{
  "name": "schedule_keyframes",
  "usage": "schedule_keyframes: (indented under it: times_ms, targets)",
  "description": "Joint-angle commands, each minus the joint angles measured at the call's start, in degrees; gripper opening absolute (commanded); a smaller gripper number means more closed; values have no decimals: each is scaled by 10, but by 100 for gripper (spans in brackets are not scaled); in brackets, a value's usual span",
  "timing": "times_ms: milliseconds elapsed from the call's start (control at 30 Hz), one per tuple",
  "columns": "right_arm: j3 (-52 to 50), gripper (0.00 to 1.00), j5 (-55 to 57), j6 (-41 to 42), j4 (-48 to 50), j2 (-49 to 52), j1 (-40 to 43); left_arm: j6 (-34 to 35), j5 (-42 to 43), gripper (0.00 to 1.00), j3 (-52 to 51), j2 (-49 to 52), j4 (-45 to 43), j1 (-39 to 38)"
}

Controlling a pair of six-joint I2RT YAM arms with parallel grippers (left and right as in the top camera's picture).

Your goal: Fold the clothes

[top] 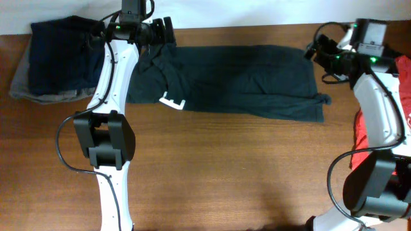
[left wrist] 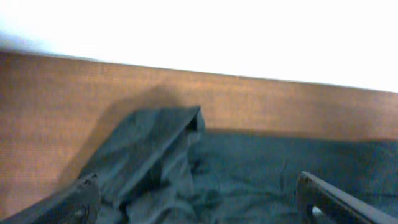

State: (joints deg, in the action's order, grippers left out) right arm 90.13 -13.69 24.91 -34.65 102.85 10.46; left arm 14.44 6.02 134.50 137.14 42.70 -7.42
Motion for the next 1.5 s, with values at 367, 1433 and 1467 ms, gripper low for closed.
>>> schedule_keyframes:
  times_ms: [367, 1433, 1467]
  targets:
    - [10, 98, -6, -25, 13, 61, -44, -71, 14, 99, 8, 33, -42, -5]
    - [182, 99, 99, -86, -107, 217, -30, -116, -65, 98, 8, 111, -70, -51]
    - [182, 99, 99, -86, -103, 217, -30, -121, -65, 98, 8, 120, -77, -50]
